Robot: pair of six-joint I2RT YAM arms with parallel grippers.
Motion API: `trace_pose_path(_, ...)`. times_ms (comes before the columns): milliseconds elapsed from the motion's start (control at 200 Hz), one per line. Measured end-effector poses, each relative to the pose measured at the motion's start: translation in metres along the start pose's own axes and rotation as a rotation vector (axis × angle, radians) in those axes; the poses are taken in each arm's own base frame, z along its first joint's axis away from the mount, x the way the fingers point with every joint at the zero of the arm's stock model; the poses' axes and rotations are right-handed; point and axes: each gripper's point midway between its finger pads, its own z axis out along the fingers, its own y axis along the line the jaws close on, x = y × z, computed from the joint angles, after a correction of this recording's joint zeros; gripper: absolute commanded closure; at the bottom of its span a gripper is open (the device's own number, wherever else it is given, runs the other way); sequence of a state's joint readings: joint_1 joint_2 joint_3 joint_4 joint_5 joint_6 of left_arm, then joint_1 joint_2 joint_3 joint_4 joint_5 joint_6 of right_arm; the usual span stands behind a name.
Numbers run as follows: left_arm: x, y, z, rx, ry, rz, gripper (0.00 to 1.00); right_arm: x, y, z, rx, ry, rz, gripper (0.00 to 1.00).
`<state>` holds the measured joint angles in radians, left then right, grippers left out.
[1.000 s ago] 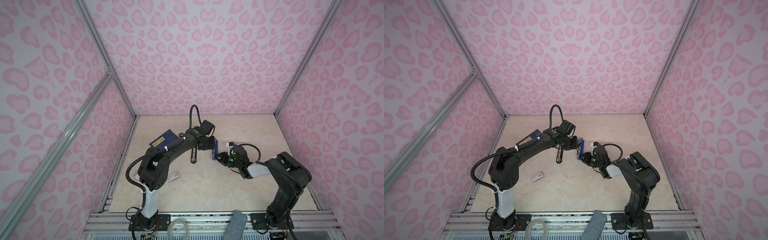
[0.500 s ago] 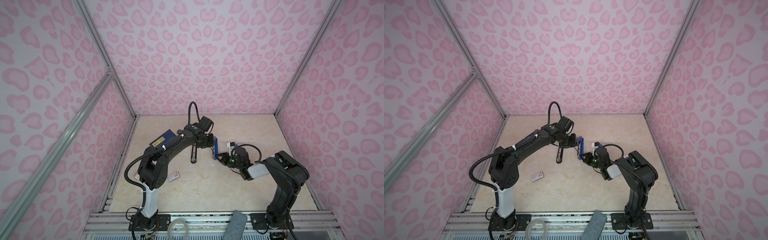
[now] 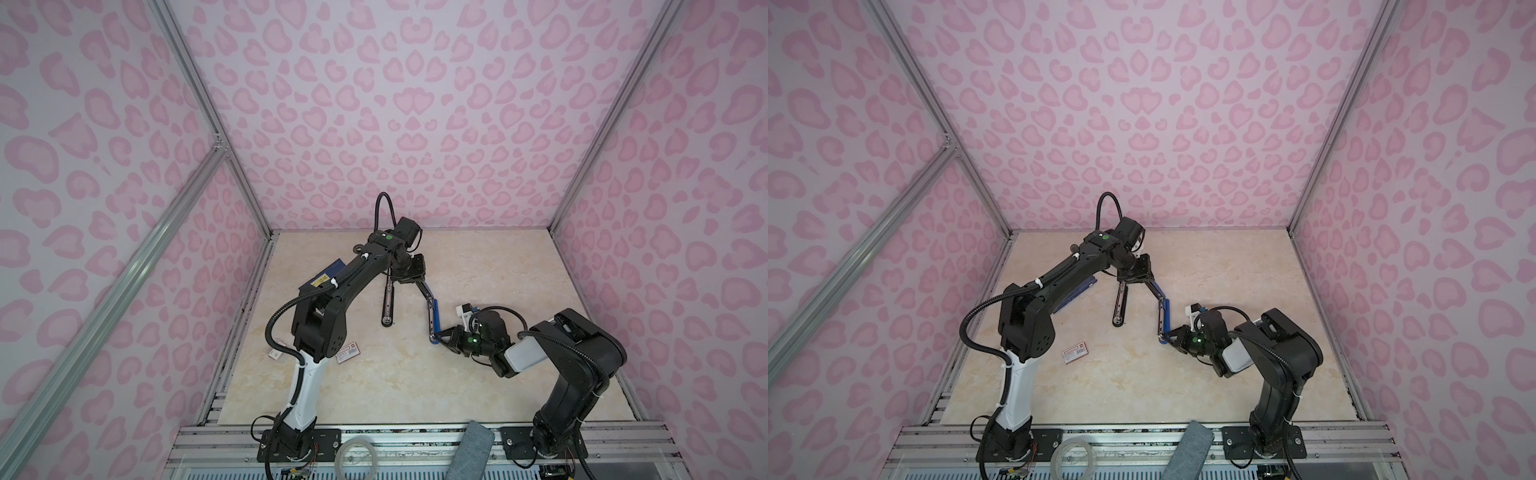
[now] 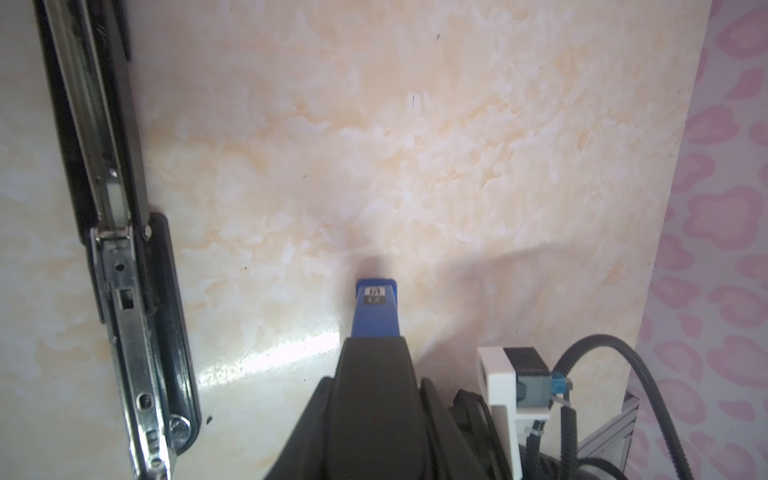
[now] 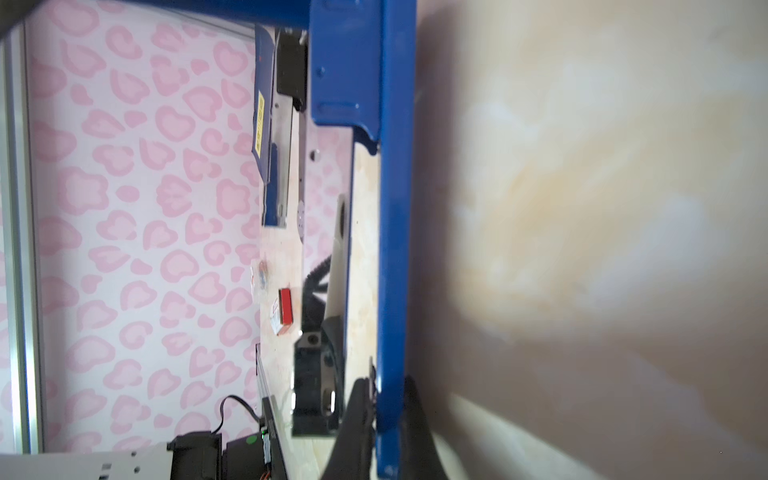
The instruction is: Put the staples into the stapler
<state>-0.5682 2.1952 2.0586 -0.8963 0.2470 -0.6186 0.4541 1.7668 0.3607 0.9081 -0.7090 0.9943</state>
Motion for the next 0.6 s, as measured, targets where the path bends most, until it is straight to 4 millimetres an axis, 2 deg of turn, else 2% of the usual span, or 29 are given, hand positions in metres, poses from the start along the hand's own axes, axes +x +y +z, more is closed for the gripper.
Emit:
trace_pose_path(70, -0.009, 0.0, 0.004, 0.003, -0.003, 0.003, 0.97, 0.007, 0.0, -0.003, -0.004, 0.025, -0.014, 1.0)
trace_pose_path(260, -0.017, 0.0, 0.024, 0.009, 0.025, 0.016, 0.97, 0.018, -0.004, -0.007, -0.004, 0.055, -0.023, 1.0)
trace_pose_path(605, -0.032, 0.023, 0.065, 0.035, 0.072, -0.032, 0.89, 0.024, -0.002, -0.007, -0.021, 0.087, -0.017, 1.0)
